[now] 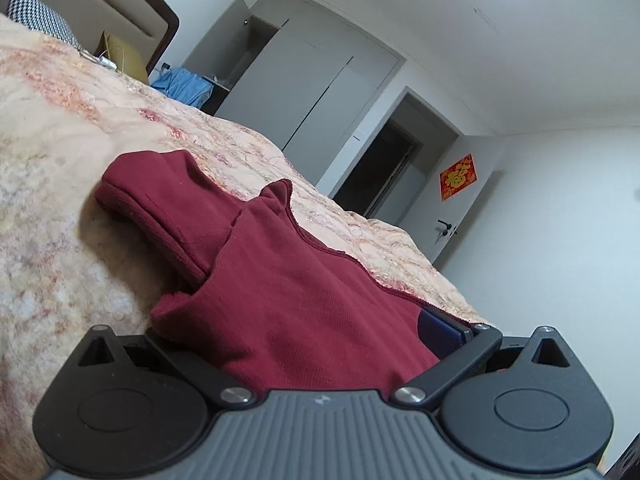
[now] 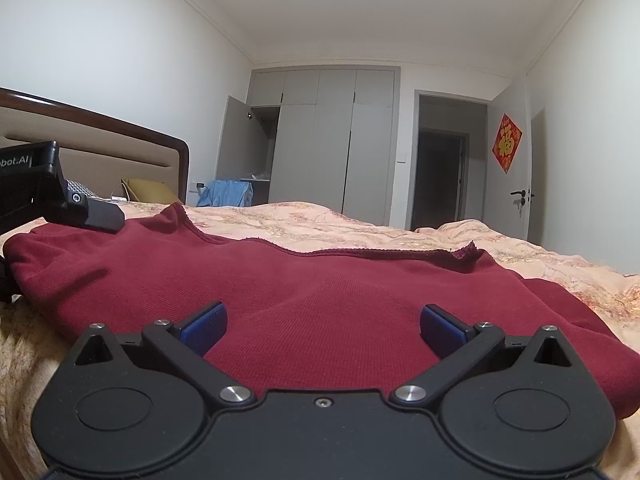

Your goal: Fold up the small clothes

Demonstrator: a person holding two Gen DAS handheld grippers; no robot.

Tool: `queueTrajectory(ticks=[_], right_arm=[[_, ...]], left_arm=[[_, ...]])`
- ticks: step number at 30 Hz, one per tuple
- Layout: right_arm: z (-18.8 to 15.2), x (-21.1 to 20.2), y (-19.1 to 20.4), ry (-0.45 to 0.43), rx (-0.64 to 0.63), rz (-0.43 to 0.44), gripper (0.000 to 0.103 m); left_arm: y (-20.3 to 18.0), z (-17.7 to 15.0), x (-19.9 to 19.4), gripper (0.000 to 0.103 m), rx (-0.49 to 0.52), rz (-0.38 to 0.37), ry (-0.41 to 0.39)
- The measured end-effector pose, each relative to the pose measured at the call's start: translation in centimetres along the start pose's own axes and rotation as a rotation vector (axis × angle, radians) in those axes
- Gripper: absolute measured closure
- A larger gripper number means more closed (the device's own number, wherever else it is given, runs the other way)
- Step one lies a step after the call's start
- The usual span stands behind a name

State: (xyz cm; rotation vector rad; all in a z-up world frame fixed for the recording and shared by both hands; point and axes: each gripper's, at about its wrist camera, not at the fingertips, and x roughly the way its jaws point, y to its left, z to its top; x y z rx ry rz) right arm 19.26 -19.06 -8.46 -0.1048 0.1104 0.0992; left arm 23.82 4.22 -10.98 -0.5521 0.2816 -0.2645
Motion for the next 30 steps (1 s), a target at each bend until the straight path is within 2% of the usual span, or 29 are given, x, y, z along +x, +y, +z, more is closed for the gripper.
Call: queueTrajectory(ticks=[3,11,18,20,23,26,28,30], right_arm=[[0.0,0.0,0.0,0.000,0.000,0.000,0.000],[-0.1,0.0,0.1,-0.006,-0.002,-0.002,0.000],[-0.3,-0.2,-0.1,-0.014,0.004,0.005,0.000],[-0.3,-0.3,-0.1,-0.017,0.003,0.005,0.000],[-0.1,-0.2,-0.2,-0.008,-0.006,0.012,0.000],[0.8,0.1,-0.7,0.042,-0.001,0.043,0.000],[1.6,0.3,-1.3,0.073,-0.005,0.069,0.000],[2.3,0.0,-1.9,0.076,-0.017,0.075,0.000]], left_arm=[[-0.1,-0.1,-0.4,0.000,-0.025,-0.008,-0.009],[1.1,0.7,-0.1,0.000,-0.170,-0.019,-0.063],[1.4,2.3,2.0,0.002,-0.173,0.008,-0.056],[1.0,2.3,2.3,0.007,-0.127,0.037,-0.047],[0.1,2.4,2.3,0.022,-0.046,0.106,-0.030],[-0.2,2.9,2.3,0.037,-0.024,0.147,-0.023],[-0.5,3.2,2.4,0.055,-0.013,0.188,-0.013],[-1.3,3.7,2.4,0.062,0.010,0.204,-0.010]])
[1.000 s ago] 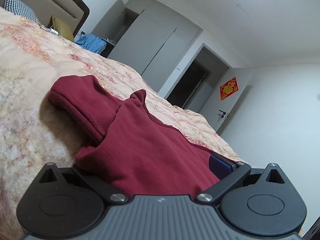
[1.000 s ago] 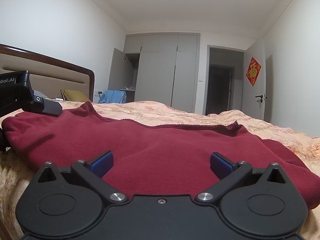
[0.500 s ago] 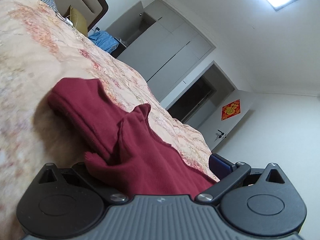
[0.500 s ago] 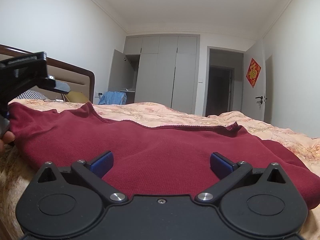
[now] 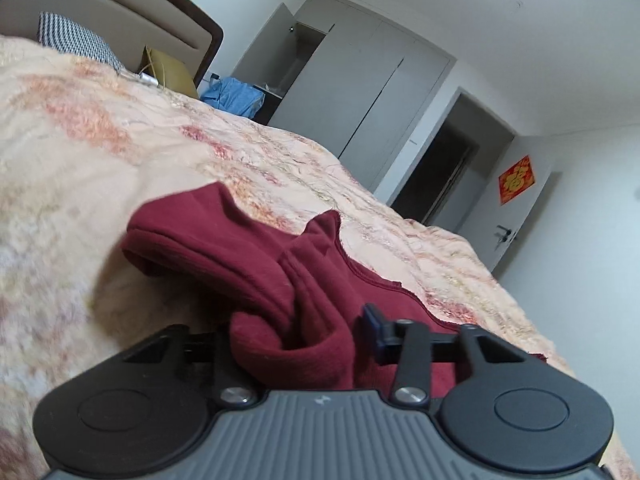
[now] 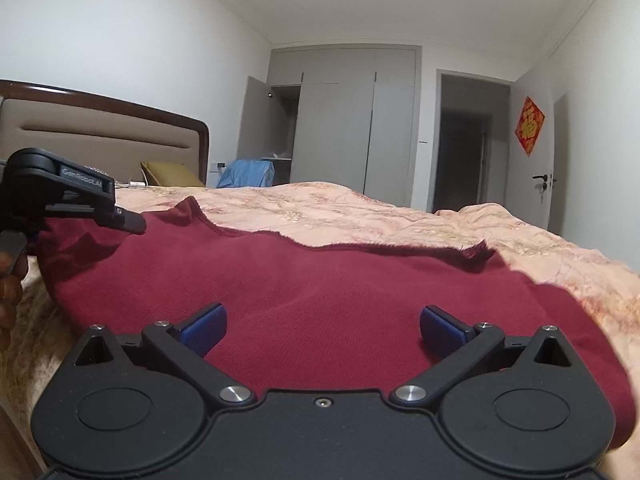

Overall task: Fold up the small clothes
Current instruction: 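Lift the sweater end with the left gripper, fold it over, and release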

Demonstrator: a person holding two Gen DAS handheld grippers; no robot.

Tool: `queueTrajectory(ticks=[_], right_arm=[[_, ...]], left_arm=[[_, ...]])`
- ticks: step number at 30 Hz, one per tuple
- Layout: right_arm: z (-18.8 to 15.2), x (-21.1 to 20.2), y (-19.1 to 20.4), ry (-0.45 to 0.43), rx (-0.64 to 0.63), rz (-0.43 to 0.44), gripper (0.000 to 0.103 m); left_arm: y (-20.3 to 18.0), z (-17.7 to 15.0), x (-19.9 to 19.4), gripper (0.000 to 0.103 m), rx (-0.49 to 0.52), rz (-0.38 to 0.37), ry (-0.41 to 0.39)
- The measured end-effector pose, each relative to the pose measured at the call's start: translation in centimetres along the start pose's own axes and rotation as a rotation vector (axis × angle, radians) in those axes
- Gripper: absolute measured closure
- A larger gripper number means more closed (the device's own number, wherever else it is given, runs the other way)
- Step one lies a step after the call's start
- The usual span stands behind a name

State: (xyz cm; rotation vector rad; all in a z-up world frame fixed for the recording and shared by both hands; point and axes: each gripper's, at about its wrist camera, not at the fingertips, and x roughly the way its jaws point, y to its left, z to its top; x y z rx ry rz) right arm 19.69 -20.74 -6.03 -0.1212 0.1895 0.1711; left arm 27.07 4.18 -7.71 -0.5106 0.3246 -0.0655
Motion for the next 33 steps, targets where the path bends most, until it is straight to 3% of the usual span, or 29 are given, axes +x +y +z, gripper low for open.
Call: queueTrajectory(ticks=[6,12,21,24,28,33], right_arm=[[1.2,-2.4,-3.6,-0.017,-0.008,-0.041,0.000],[0.9,-5.7,-8.1,-0.020,-0.018,-0.158,0.000],[-2.6,-9.6,-13.7,0.083,0.016,-0.332,0.000],[-3.7,-10.2,-14.6,0.111,0.030,-0.367,0.000],[-4.6,-10.4,-15.2,0.117,0.057,-0.381,0.000],[-4.9,-10.4,-15.7,0.129,0.064,-0.382,0.000]], left_arm=[[-5.0,1.8,-0.5,0.082,0.181,-0.005,-0.016],[-14.1,2.0,0.3,0.088,0.373,-0.116,0.027],[-27.9,-5.3,1.5,0.089,0.592,-0.408,0.198],[-30.5,-8.5,2.0,0.089,0.690,-0.451,0.297],[-30.7,-10.6,2.5,0.084,0.694,-0.456,0.391],[-29.3,-9.4,3.0,0.057,0.582,-0.510,0.462]])
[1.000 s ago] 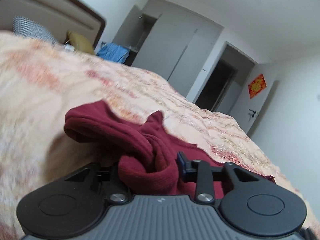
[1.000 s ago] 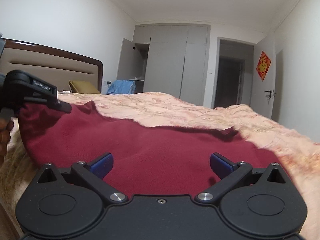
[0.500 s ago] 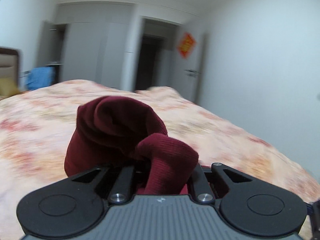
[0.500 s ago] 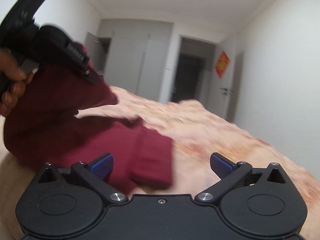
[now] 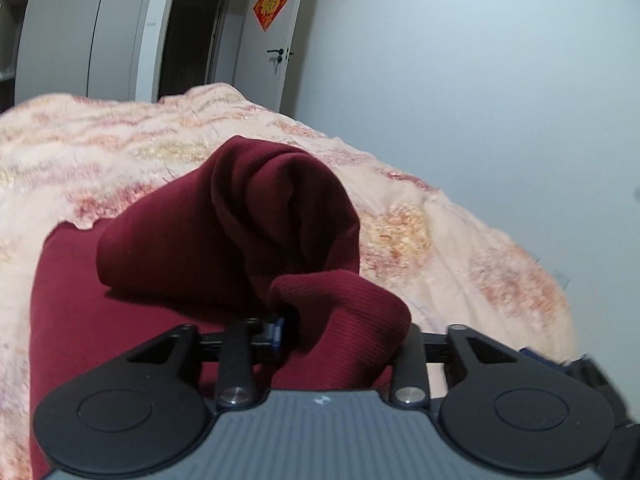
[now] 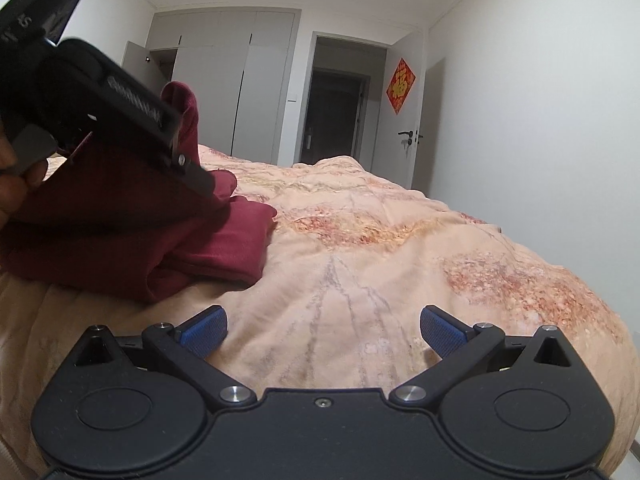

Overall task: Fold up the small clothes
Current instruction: 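Lift the sweater end with the left gripper, fold it over, and release, then move the right gripper toward the folded sweater bundle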

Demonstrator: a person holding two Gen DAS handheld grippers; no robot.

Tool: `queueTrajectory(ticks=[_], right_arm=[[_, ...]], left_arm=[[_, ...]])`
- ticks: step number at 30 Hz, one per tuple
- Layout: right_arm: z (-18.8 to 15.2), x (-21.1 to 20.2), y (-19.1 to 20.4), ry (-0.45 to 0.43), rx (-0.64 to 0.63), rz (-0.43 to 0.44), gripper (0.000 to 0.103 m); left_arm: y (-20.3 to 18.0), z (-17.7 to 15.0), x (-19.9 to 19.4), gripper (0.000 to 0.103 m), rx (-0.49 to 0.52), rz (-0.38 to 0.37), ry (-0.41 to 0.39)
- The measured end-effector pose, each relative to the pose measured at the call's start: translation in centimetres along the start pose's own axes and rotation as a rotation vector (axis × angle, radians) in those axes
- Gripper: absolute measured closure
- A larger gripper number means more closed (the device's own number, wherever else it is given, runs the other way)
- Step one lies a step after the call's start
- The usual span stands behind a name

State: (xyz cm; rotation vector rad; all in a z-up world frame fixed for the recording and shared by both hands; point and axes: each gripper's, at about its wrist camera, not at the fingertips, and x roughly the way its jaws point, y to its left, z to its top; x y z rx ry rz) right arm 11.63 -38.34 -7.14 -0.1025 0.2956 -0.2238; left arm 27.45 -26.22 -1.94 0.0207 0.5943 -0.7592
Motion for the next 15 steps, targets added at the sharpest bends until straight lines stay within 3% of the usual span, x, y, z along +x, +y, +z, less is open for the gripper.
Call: queueTrajectory(ticks=[4,7,12,15], right_arm=[[0.2,-0.3,-0.2,0.004,0.013,-0.004,0.000],[0.3,-0.4,-0.4,0.004,0.025,-0.014,0.000],[0.6,-0.5,-0.6,0.002,0.051,-0.028,0.000],[1.0,-0.6,-0.5,-0.007,0.068,-0.027,0.000]], left_arm=[[0.7,0.4,-0.8,0.029,-0.039,-0.069,-0.018],[0.9,0.1,-2.2,0.015,-0.058,-0.108,-0.032],[1.8,-0.9,-5.8,0.001,-0.085,-0.090,-0.091],[2.9,-1.1,-7.9,0.000,-0.130,-0.034,-0.117]])
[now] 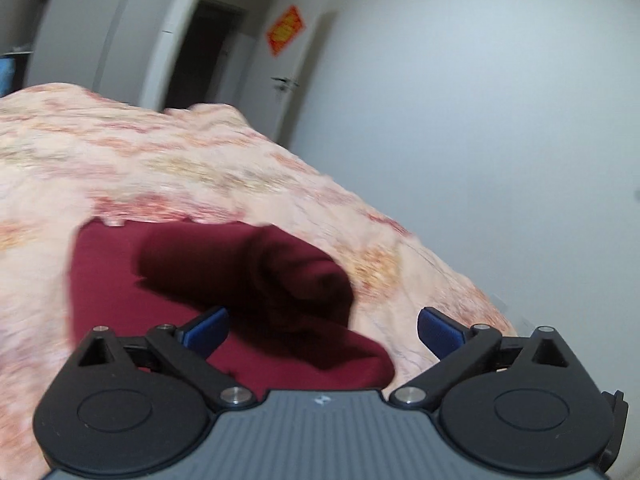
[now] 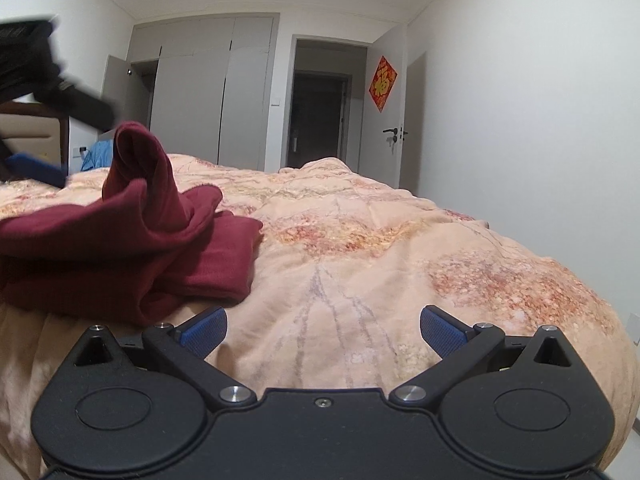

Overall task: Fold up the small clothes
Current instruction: 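Move the right gripper toward the folded sweater bundle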

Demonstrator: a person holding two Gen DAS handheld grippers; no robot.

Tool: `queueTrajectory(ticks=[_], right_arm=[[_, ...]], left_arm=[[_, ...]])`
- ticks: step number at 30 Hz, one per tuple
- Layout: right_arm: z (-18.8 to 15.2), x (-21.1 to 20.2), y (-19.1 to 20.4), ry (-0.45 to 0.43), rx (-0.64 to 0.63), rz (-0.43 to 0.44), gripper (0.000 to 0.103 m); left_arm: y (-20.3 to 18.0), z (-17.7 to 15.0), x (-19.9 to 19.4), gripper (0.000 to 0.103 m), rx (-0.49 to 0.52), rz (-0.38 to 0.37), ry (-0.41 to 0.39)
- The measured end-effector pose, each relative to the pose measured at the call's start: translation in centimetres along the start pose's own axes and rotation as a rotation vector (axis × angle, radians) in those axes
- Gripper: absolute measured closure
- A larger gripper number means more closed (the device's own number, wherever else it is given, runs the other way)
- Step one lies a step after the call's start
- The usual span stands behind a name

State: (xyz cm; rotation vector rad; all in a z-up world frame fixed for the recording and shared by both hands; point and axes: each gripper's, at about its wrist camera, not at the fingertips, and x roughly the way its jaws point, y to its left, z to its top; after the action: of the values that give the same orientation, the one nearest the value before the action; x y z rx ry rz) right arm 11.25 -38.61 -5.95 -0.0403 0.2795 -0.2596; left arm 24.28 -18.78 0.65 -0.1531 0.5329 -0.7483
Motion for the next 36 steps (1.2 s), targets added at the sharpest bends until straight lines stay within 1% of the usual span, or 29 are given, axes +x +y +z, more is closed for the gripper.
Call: queueTrajectory(ticks=[3,7,11,13,15,16,21,24,27,29,31,32,33,34,35,36], right_arm=[[0.5,-0.2,0.3,-0.016,0.015,0.005,0.000],[1.3,-0.8,0.8,-0.056,0.020,0.011,0.000],[2.5,-1.9,1.4,-0.109,0.023,0.033,0.000],[3.3,-2.5,1.7,-0.143,0.027,0.055,0.000],[4.1,-2.8,2.2,-0.168,0.029,0.092,0.000],[4.6,-2.8,2.5,-0.173,0.025,0.115,0.000],[6.8,-1.2,4.7,-0.172,-0.022,0.230,0.000],[8.4,0.9,5.9,-0.130,-0.027,0.263,0.000],[9.7,3.0,6.9,-0.078,-0.014,0.316,0.001],[10.3,4.1,7.6,-0.049,-0.017,0.350,0.003],[10.6,4.8,8.3,-0.041,-0.015,0.389,0.017],[10.8,4.9,8.3,-0.038,-0.011,0.403,0.020],[10.9,5.1,8.4,-0.038,-0.004,0.411,0.029],[11.0,5.0,8.3,-0.042,0.007,0.417,0.043],[11.0,4.9,8.1,-0.048,0.021,0.420,0.052],[11.1,4.8,7.7,-0.057,0.038,0.416,0.067]], left_arm=[[1.7,0.0,-1.9,0.000,-0.076,0.096,-0.012],[4.5,-0.3,-3.8,0.000,-0.188,0.216,-0.009],[7.0,-1.2,-4.6,0.000,-0.287,0.332,0.032],[7.9,-2.0,-5.0,0.000,-0.317,0.366,0.070],[8.4,-2.6,-5.0,0.000,-0.333,0.362,0.103],[8.5,-3.0,-5.1,0.000,-0.342,0.360,0.108],[8.9,-4.0,-5.2,0.000,-0.358,0.343,0.098],[9.1,-4.3,-5.0,0.000,-0.360,0.332,0.095],[9.2,-4.3,-5.0,0.000,-0.362,0.327,0.096],[9.2,-4.3,-4.9,0.000,-0.362,0.329,0.098],[9.2,-4.3,-4.7,0.000,-0.360,0.332,0.101],[9.2,-4.3,-4.7,0.000,-0.359,0.332,0.101],[9.2,-4.3,-4.7,0.000,-0.358,0.332,0.101],[9.2,-4.3,-4.7,0.000,-0.359,0.332,0.101],[9.2,-4.3,-4.7,0.000,-0.360,0.332,0.101],[9.2,-4.3,-4.7,0.000,-0.360,0.332,0.101]])
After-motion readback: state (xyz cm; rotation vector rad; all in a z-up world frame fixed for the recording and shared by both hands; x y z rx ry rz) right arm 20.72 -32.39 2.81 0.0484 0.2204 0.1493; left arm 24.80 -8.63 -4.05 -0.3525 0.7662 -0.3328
